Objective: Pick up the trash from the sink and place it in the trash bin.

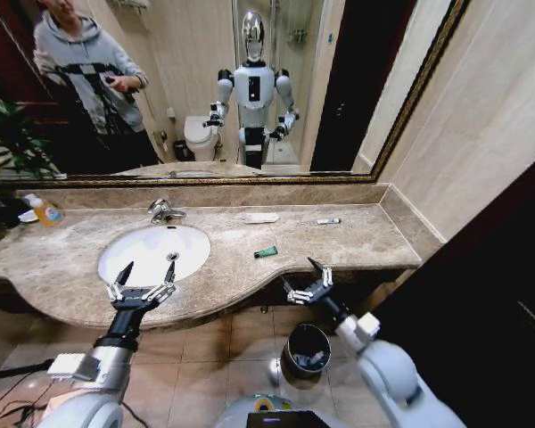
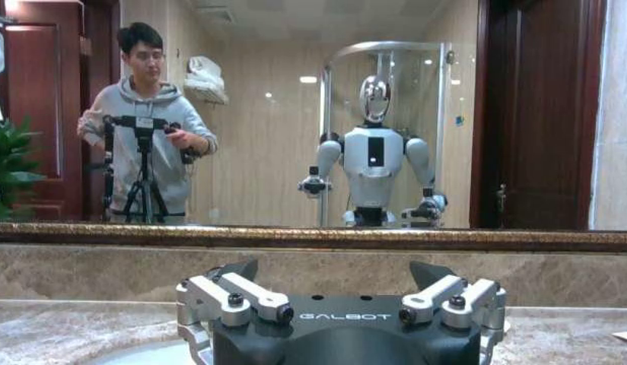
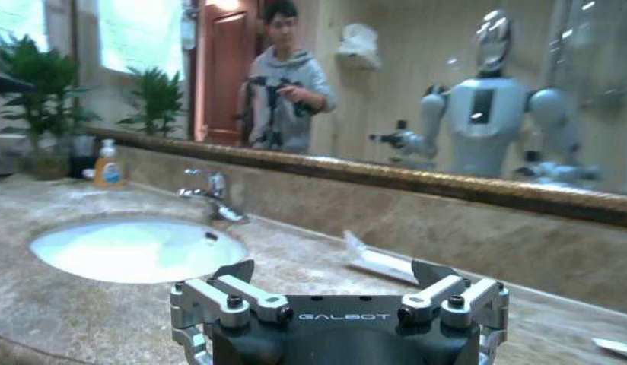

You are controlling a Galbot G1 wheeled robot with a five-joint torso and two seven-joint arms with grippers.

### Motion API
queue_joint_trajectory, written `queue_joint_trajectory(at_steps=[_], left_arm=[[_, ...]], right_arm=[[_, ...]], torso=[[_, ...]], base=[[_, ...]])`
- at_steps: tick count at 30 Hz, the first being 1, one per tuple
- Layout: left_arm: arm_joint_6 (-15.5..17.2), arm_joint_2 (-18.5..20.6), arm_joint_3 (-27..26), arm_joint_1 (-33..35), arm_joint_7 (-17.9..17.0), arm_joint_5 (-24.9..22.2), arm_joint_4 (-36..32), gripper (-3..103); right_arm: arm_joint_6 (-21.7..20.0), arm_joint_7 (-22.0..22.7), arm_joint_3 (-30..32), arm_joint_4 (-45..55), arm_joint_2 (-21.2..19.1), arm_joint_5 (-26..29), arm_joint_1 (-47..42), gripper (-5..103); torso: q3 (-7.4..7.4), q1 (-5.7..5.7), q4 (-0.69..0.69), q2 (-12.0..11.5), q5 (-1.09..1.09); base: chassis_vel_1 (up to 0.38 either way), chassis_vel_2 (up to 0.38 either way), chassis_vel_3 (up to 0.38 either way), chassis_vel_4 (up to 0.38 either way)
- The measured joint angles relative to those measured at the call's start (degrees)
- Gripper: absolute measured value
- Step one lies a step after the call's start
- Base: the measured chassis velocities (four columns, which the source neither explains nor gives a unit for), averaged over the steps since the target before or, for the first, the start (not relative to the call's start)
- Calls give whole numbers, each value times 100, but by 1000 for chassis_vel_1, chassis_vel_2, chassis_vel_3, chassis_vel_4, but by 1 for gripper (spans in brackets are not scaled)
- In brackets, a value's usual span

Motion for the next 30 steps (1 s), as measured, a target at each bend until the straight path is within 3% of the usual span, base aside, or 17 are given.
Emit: queue_joint_trajectory(at_steps=[5,12,18,24,30], left_arm=[[0,0,0,0,-1,0,0,100],[0,1,0,0,-1,0,0,100],[0,1,0,0,-1,0,0,100],[0,0,0,0,1,0,0,100],[0,0,0,0,-1,0,0,100]], right_arm=[[-115,-331,-949,-824,-508,534,1516,100],[-123,-1115,-1832,-1756,-548,787,2781,100],[-75,-1492,-2655,-2627,-255,709,3833,100],[-70,-1518,-3030,-3404,113,590,4436,100],[-68,-1601,-3073,-3956,188,527,4658,100]], torso=[[0,0,1,0,0],[0,0,0,0,0],[0,0,1,0,-2],[0,0,1,0,-2],[-1,0,0,0,-1]], base=[[0,0,0,0],[0,0,0,0],[0,0,0,0],[0,0,0,0],[0,0,0,0]])
